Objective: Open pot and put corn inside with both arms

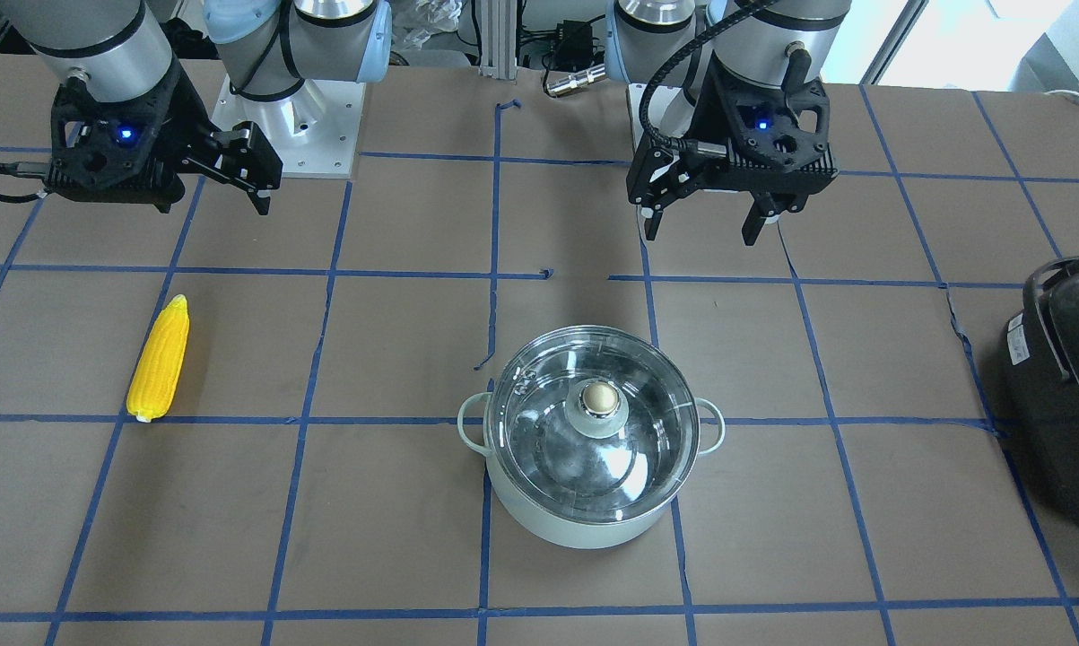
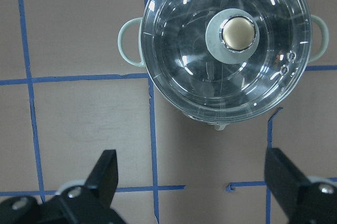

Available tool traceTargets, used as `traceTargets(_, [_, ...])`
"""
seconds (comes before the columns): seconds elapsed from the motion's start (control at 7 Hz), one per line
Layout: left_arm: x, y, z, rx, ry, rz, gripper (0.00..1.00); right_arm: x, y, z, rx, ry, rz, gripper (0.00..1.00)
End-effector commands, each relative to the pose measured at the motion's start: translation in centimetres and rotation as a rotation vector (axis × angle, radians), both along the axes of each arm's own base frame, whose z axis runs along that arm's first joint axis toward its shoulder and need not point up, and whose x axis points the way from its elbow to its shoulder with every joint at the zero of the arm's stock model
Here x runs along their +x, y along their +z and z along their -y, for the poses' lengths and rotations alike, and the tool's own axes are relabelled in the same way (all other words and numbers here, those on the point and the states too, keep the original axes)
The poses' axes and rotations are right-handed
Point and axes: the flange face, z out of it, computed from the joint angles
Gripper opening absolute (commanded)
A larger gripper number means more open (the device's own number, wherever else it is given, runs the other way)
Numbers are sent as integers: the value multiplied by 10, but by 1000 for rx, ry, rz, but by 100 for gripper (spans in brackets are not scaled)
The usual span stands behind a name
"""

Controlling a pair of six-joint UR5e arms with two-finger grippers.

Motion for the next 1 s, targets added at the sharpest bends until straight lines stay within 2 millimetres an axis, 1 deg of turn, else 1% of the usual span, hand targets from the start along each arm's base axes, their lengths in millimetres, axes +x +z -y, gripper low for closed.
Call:
traceTargets(0.0, [0,0,-2,9,-1,3,100,1,-4,1,8,-6,-5,100])
traceTargets(0.86, [0,0,-2,9,3,2,100,0,-3,0,8,-12,-12,100])
